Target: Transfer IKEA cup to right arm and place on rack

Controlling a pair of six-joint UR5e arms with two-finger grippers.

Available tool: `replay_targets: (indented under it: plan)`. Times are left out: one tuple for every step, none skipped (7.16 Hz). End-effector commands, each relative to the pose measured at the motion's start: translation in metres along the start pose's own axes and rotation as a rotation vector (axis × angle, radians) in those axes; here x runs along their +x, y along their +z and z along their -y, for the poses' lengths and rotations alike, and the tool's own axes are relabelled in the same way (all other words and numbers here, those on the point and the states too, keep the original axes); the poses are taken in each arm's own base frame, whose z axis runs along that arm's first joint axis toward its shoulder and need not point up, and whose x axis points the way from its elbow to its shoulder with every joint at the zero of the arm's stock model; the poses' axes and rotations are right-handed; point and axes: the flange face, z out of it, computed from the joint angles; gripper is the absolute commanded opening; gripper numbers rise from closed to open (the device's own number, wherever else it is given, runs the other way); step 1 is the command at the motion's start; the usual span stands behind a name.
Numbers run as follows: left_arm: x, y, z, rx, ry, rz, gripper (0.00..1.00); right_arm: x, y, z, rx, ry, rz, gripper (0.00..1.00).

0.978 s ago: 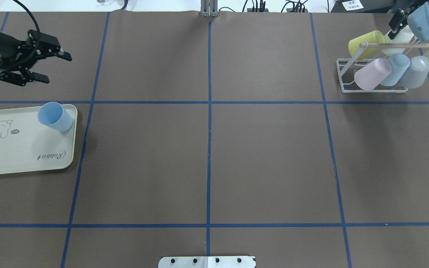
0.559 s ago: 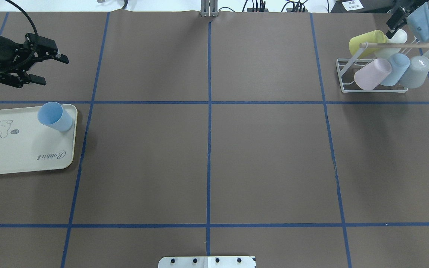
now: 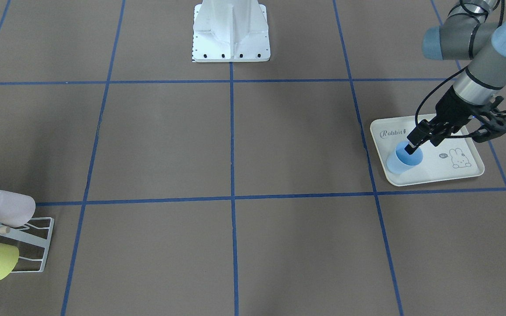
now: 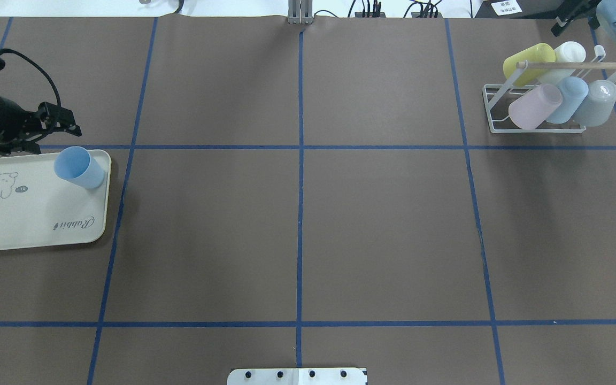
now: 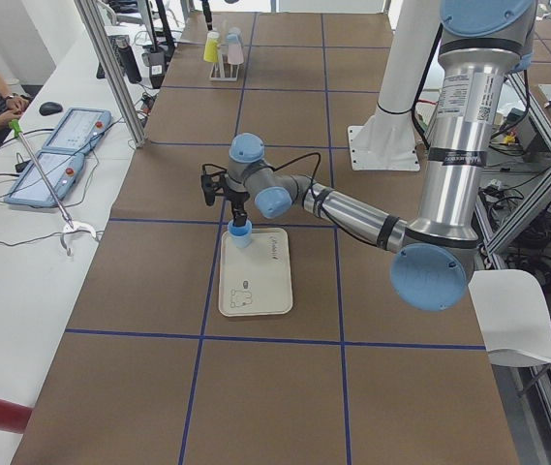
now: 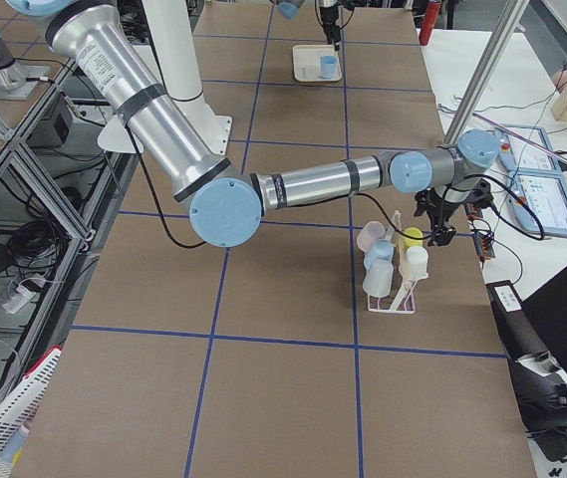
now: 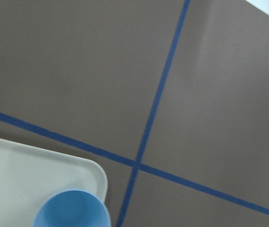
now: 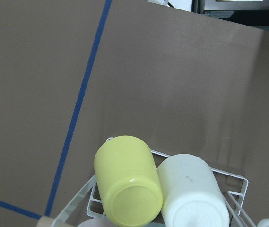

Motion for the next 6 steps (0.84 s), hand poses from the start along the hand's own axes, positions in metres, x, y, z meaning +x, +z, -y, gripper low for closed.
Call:
replay_targets:
  plan:
    - [-0.019,0.028,-0.013,-0.009,0.018,0.108,0.94,-0.004,-0.006,-0.009,0.014,0.002,0.016,0.99]
    - [-0.019,0.033,-0.011,-0.016,0.015,0.114,0.90,-0.002,-0.003,-0.010,0.011,0.005,0.017,0.99]
    - [-0.020,0.039,-0.011,-0.022,0.014,0.123,0.84,-0.001,-0.002,-0.011,0.010,0.007,0.017,0.99]
    - [-0.022,0.045,-0.010,-0.026,0.010,0.133,0.67,0.002,0.000,-0.013,0.007,0.010,0.017,0.99]
    - [-0.022,0.046,-0.009,-0.031,0.007,0.132,0.24,0.004,0.002,-0.015,0.004,0.012,0.018,0.99]
    - [-0.018,0.045,-0.010,-0.038,0.006,0.124,0.00,0.003,0.001,-0.015,0.007,0.009,0.020,0.99]
